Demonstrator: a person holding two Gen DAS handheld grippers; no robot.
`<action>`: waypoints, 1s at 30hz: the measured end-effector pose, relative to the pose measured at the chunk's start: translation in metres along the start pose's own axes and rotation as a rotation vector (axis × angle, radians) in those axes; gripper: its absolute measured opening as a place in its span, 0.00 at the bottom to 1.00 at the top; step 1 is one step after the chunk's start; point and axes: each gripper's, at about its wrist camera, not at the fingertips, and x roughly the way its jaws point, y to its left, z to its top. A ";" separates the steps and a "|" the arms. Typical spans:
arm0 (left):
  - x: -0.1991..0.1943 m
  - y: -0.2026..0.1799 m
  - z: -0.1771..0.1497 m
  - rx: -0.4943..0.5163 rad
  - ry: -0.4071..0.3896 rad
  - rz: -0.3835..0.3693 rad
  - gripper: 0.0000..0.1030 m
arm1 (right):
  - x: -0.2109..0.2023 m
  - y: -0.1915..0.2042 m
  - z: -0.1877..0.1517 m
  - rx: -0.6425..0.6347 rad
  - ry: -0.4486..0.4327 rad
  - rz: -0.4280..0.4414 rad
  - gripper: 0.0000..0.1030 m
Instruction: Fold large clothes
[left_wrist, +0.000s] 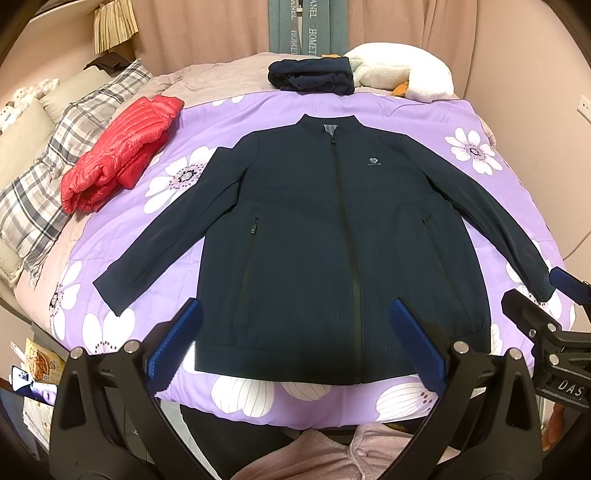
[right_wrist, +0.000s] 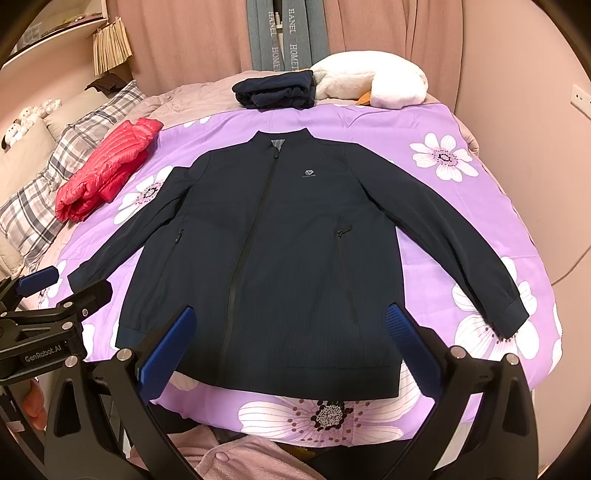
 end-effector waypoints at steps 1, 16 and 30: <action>0.000 0.000 0.000 -0.001 -0.001 -0.001 0.98 | 0.000 0.000 0.000 0.001 0.000 0.000 0.99; 0.002 -0.002 0.001 0.001 0.004 0.002 0.98 | 0.000 -0.001 0.001 0.000 0.002 0.000 0.99; 0.004 -0.006 -0.002 0.010 0.000 0.004 0.98 | -0.001 0.000 -0.001 0.002 -0.006 0.013 0.99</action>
